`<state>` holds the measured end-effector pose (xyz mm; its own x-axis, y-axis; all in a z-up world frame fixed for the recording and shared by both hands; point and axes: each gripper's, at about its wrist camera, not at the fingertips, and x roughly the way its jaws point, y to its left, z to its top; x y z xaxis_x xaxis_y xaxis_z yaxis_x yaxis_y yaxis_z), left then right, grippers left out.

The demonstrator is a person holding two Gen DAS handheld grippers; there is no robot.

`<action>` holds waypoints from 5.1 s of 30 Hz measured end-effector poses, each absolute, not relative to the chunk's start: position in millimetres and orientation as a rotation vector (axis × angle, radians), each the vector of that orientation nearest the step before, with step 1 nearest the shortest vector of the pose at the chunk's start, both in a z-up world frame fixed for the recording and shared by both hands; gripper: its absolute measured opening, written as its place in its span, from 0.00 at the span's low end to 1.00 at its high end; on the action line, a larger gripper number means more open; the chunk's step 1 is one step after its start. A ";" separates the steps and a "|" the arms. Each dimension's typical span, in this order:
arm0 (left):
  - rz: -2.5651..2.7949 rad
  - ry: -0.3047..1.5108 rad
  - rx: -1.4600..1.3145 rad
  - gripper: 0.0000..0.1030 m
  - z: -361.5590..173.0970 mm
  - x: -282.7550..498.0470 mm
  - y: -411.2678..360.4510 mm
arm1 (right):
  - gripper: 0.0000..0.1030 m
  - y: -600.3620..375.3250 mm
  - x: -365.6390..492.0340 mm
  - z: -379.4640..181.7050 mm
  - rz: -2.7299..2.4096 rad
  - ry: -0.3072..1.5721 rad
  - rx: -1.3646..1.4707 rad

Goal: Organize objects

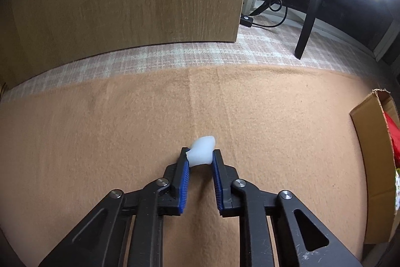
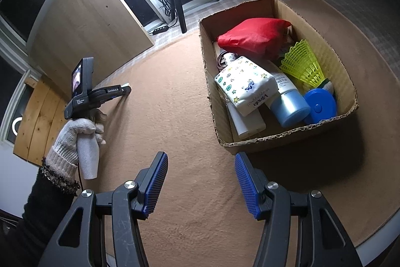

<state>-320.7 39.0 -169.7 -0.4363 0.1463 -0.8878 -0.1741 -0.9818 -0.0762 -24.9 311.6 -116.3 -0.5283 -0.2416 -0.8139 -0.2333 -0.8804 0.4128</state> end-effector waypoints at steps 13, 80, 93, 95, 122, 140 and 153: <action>2.416 0.035 -1.468 0.12 -145.5 -266.0 60.8 | 0.51 315.1 -12.7 -111.8 -2.643 -0.738 1.491; 2.114 0.271 -1.098 0.48 -71.4 -106.5 348.8 | 0.51 410.1 65.6 -103.9 -2.838 -0.712 1.521; 2.198 0.202 -1.046 0.58 -42.3 -99.5 294.5 | 0.52 379.7 45.2 -97.9 -2.803 -0.637 1.497; 2.222 0.193 -1.036 0.59 -36.6 -97.9 280.3 | 0.53 371.5 40.4 -96.3 -2.794 -0.622 1.489; 2.604 0.022 -1.204 0.80 -22.3 -70.5 36.7 | 0.67 214.6 -28.1 -64.2 -2.758 -0.261 1.310; 2.724 -0.049 -1.317 0.85 -36.5 -57.3 -43.1 | 0.70 159.0 -39.1 -57.4 -2.837 -0.080 1.283; 2.716 -0.044 -1.332 0.87 -42.1 -59.0 -50.1 | 0.70 144.2 -38.4 -59.6 -2.859 -0.037 1.299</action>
<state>-59.0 -50.1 -42.1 -0.6070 0.1171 -0.7860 -0.0917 -0.9928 -0.0771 -38.4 144.2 -59.6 -0.6580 -0.0104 -0.7530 -0.0091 -0.9997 0.0218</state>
